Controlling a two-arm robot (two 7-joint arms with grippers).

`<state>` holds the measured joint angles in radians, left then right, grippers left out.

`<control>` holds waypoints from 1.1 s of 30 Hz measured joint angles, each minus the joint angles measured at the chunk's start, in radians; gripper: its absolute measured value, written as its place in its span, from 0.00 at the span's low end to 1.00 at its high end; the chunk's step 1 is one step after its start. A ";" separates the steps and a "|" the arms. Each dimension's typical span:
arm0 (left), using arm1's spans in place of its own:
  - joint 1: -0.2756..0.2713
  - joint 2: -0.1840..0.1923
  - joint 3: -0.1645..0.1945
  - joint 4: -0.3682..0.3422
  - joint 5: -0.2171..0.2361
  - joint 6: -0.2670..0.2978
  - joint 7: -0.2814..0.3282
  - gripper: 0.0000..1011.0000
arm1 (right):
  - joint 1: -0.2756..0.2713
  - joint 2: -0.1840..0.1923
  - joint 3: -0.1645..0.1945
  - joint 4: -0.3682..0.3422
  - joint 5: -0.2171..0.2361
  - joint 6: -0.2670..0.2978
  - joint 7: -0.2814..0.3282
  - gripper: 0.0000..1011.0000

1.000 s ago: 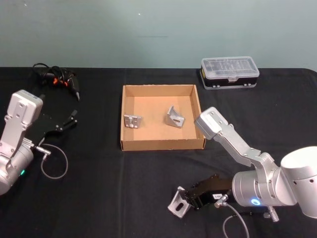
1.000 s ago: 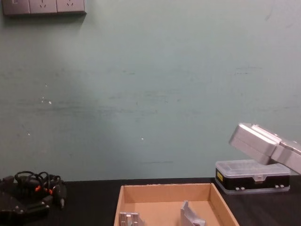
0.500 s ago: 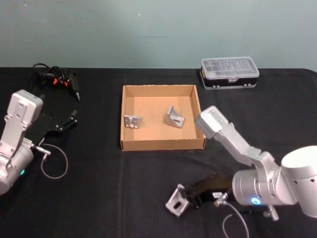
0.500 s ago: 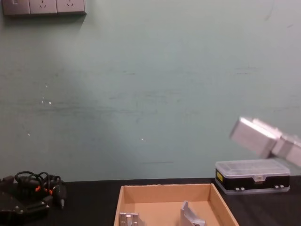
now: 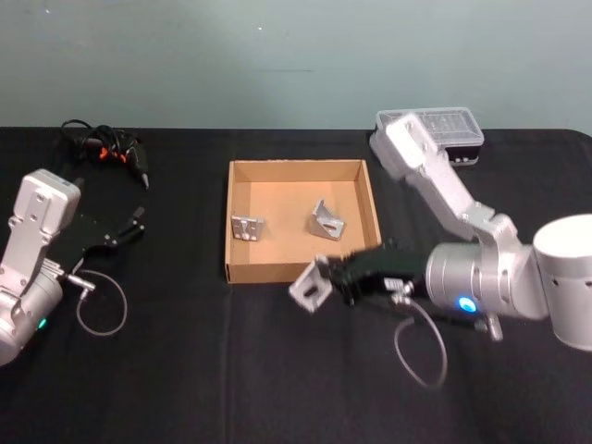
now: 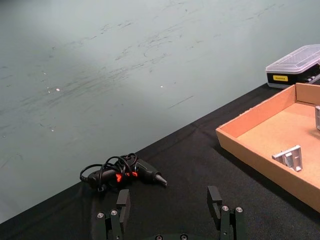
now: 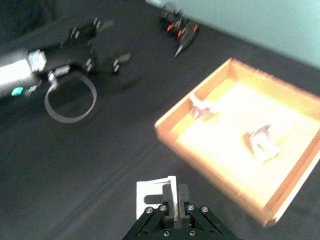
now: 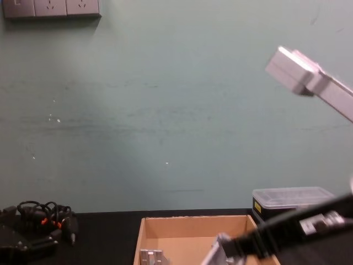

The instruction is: Use one hand to pick up the angle iron from the table and place it into the box.

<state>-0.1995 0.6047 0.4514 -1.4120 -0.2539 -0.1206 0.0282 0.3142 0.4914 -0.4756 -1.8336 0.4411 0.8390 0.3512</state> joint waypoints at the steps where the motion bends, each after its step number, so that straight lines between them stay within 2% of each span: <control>1: 0.000 0.000 0.000 0.000 0.000 0.000 0.000 1.00 | 0.018 -0.012 0.000 0.022 -0.004 -0.020 -0.001 0.07; 6: 0.000 0.000 0.000 0.000 0.000 0.000 0.000 1.00 | 0.080 -0.055 -0.005 0.113 -0.018 -0.072 -0.006 0.07; 7: 0.000 0.000 0.000 0.000 0.000 0.000 0.000 1.00 | 0.080 -0.055 -0.005 0.113 -0.018 -0.072 -0.006 0.07; 13: 0.000 0.000 0.000 0.000 0.000 0.000 0.000 1.00 | 0.170 -0.121 -0.045 0.259 -0.061 -0.119 -0.012 0.07; 14: 0.000 0.000 0.000 0.000 0.000 0.000 0.000 1.00 | 0.170 -0.121 -0.045 0.259 -0.061 -0.119 -0.012 0.07; 20: 0.000 0.000 0.000 0.000 0.000 0.000 0.000 1.00 | 0.237 -0.184 -0.088 0.397 -0.113 -0.149 -0.012 0.07; 26: 0.000 0.000 0.000 0.000 0.000 0.000 0.000 1.00 | 0.266 -0.219 -0.113 0.471 -0.154 -0.185 -0.016 0.07; 33: 0.000 0.000 0.000 0.000 0.000 0.000 0.000 1.00 | 0.282 -0.246 -0.120 0.533 -0.184 -0.196 -0.024 0.07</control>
<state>-0.1995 0.6047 0.4513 -1.4120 -0.2539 -0.1205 0.0282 0.5964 0.2457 -0.5954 -1.3001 0.2568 0.6429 0.3272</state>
